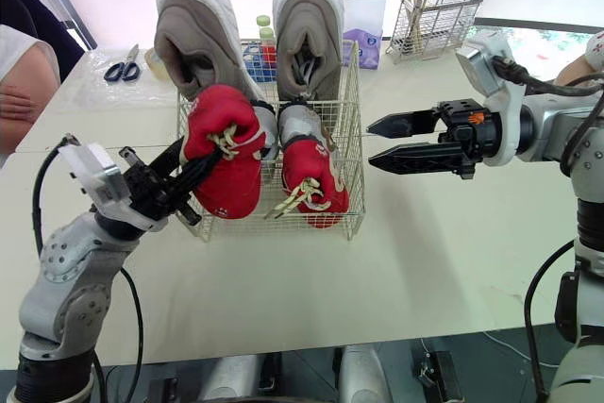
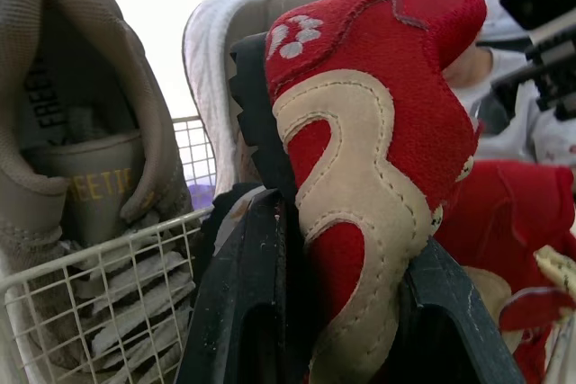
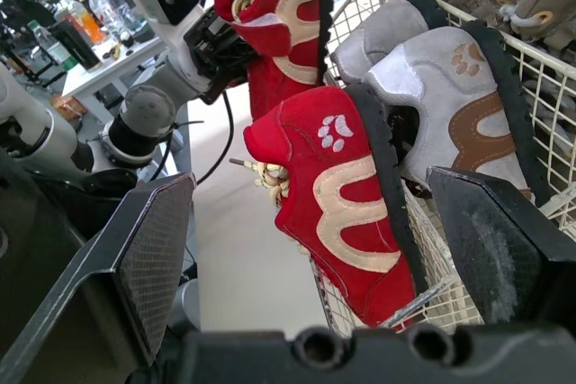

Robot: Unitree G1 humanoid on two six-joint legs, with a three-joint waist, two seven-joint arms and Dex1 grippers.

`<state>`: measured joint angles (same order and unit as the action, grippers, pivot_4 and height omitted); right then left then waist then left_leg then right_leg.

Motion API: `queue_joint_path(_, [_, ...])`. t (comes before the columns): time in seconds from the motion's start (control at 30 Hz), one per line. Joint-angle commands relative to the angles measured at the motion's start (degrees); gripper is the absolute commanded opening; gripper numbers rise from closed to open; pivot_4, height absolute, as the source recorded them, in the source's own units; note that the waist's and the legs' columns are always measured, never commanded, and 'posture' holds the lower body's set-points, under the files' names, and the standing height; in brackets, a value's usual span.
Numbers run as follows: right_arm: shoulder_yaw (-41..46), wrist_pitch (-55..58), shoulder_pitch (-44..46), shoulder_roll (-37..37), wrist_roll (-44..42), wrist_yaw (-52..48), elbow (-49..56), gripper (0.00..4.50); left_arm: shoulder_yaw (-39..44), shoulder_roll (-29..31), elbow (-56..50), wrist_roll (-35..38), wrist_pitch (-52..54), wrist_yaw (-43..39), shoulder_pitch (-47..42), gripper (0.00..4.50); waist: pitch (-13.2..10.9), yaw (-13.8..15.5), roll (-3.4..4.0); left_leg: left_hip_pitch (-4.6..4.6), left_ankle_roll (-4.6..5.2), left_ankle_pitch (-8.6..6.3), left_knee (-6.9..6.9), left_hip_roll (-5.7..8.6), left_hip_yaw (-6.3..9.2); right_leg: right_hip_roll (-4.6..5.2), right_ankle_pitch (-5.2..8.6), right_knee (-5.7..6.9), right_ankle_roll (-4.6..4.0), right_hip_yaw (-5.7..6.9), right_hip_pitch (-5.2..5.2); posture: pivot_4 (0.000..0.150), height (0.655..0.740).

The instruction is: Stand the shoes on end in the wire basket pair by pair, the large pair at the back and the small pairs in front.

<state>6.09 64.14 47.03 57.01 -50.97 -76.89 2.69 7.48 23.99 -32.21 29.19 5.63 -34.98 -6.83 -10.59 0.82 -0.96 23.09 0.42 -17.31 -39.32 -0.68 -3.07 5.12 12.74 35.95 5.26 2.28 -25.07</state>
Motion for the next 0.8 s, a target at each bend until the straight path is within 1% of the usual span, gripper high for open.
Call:
queue_joint_path(0.03, [2.94, 1.24, 0.54, -0.18, -2.85, 1.35, 2.22, 4.50, -1.16, -1.71, 2.61, -2.72, -4.08, 0.21, -2.28, 0.77, 0.00, -0.03, 0.00, -0.03, 0.00, 0.00, 0.00, 0.00, 0.00, 0.00, 0.00, 0.00, 0.00, 0.00, 0.03, 0.150, 0.7400])
queue_joint_path(0.13, [3.46, 1.96, 0.11, -0.14, -3.86, 2.49, 3.09, 4.50, -1.83, -2.38, 3.25, -4.07, -5.77, 0.54, -4.89, 0.77, 0.00, 0.03, 0.00, -0.02, 0.00, 0.00, -0.01, -0.01, 0.04, 0.00, 0.00, 0.01, 0.00, 0.01, 0.03, 0.150, 0.7400])
queue_joint_path(0.2, [3.83, 2.50, 0.11, -0.08, -4.54, 3.10, 3.25, 4.50, -1.89, -2.22, 3.66, -4.57, -6.32, 0.40, -5.02, 0.77, 0.00, -0.02, 0.00, -0.03, 0.00, 0.00, -0.01, -0.01, 0.04, 0.00, 0.00, 0.01, 0.00, 0.01, 0.04, 0.150, 0.7400])
queue_joint_path(0.33, [4.01, 3.36, 0.14, 0.05, -5.89, 3.96, 3.85, 4.50, -2.54, -2.02, 5.36, -6.38, -8.88, -1.06, -2.43, 0.77, 0.00, -0.05, 0.00, -0.05, 0.00, 0.00, -0.01, -0.02, 0.04, 0.00, 0.00, 0.02, 0.01, 0.01, 0.05, 0.150, 0.7400])
queue_joint_path(0.5, [4.15, 4.39, 0.48, -0.35, -7.57, 5.05, 5.13, 4.50, -3.05, -3.30, 6.23, -5.00, -8.91, -0.97, 2.25, 0.77, 0.00, -0.07, 0.00, -0.23, 0.03, -0.02, -0.01, -0.05, 0.03, 0.00, 0.00, 0.00, 0.00, 0.01, 0.21, 0.150, 0.7400])
queue_joint_path(0.6, [4.92, 6.26, -0.43, -0.98, -10.54, 6.65, 7.83, 4.50, -2.74, -3.24, 6.20, -4.15, -8.44, -1.34, 4.47, 0.77, 0.01, -0.08, 0.01, -0.39, 0.06, -0.04, 0.01, -0.08, 0.03, 0.00, 0.01, -0.01, -0.01, 0.01, 0.34, 0.150, 0.7400])
queue_joint_path(0.7, [7.47, 8.44, -4.79, -3.74, -15.34, 11.88, 12.47, 4.50, -2.56, -3.00, 6.23, -4.29, -8.74, -1.25, 5.66, 0.77, 0.05, -0.08, -0.01, -0.62, 0.11, -0.07, 0.07, -0.14, 0.02, -0.05, 0.01, -0.09, -0.02, 0.01, 0.56, 0.150, 0.7400])
queue_joint_path(0.8, [7.30, 8.58, -10.85, -4.87, -16.86, 15.17, 18.29, 4.50, -2.75, -2.79, 7.51, -5.38, -10.07, -1.59, 6.00, 0.77, 0.08, -0.07, 0.01, -0.65, 0.12, -0.08, 0.09, -0.17, 0.02, -0.07, 0.01, -0.13, -0.02, 0.02, 0.61, 0.150, 0.7400])
